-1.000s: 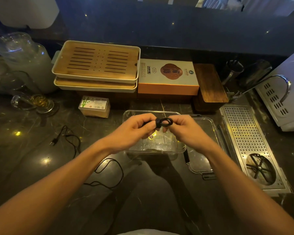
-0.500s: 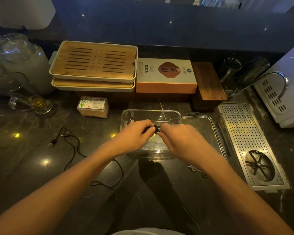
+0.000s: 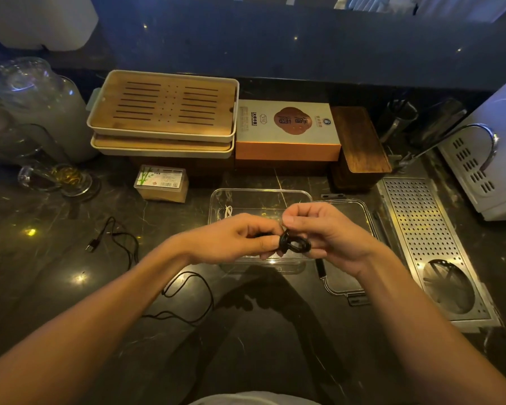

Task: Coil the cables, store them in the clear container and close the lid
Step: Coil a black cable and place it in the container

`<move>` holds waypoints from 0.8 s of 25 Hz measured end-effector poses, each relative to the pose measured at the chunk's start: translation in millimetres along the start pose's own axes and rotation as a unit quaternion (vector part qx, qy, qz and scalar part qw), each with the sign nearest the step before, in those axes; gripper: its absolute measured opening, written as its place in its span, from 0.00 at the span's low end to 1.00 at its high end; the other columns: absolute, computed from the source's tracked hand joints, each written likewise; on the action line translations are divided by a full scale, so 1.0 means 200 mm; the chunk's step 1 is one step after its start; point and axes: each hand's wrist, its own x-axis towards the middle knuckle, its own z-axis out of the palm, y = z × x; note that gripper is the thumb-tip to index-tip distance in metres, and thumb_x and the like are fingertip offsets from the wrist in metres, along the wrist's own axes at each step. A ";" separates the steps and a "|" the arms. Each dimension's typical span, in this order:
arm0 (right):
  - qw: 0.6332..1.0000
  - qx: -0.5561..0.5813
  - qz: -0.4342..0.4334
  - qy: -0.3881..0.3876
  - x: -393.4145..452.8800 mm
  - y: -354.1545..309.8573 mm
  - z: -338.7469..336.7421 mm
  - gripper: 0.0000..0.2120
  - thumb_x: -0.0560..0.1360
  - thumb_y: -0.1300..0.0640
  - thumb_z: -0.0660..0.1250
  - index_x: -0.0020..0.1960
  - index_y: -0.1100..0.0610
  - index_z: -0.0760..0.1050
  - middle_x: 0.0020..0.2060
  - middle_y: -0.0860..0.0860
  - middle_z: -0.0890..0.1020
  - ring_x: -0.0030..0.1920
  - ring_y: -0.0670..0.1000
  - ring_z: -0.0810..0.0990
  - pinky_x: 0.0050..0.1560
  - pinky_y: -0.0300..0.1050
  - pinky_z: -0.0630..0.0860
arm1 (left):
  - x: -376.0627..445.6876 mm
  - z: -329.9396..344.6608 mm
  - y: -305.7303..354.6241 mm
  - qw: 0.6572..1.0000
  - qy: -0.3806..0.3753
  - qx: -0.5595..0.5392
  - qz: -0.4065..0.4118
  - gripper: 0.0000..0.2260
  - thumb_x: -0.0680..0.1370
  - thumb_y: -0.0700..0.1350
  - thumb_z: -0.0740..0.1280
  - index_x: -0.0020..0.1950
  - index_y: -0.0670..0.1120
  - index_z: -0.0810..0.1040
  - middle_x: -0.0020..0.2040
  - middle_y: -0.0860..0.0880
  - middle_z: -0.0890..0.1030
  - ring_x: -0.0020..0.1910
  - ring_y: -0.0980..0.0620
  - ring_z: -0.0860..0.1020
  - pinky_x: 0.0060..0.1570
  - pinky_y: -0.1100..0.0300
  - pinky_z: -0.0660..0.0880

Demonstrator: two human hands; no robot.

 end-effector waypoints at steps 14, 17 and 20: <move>0.973 0.051 -0.202 0.102 0.01 0.09 0.09 0.13 0.79 0.62 0.65 0.63 0.63 0.78 0.41 0.56 0.84 0.21 0.45 0.73 0.26 0.40 0.77 | 0.08 0.18 -0.05 0.744 0.065 -0.665 0.013 0.13 0.83 0.48 0.55 0.48 0.44 0.75 0.34 0.52 0.70 0.33 0.55 0.66 0.40 0.60 0.63; 0.957 -0.088 -0.229 0.157 0.01 0.08 0.09 0.12 0.80 0.63 0.67 0.62 0.60 0.81 0.41 0.55 0.86 0.22 0.48 0.74 0.27 0.42 0.78 | 0.08 0.18 -0.04 0.727 0.072 -0.682 0.028 0.13 0.82 0.51 0.57 0.48 0.44 0.73 0.35 0.51 0.68 0.33 0.55 0.64 0.39 0.61 0.64; 0.931 -0.198 -0.235 0.199 0.00 0.09 0.09 0.12 0.80 0.63 0.70 0.62 0.58 0.82 0.41 0.54 0.86 0.25 0.50 0.77 0.29 0.44 0.79 | 0.07 0.17 -0.04 0.780 0.120 -0.614 0.019 0.14 0.80 0.55 0.66 0.49 0.44 0.73 0.35 0.51 0.62 0.33 0.55 0.60 0.36 0.62 0.63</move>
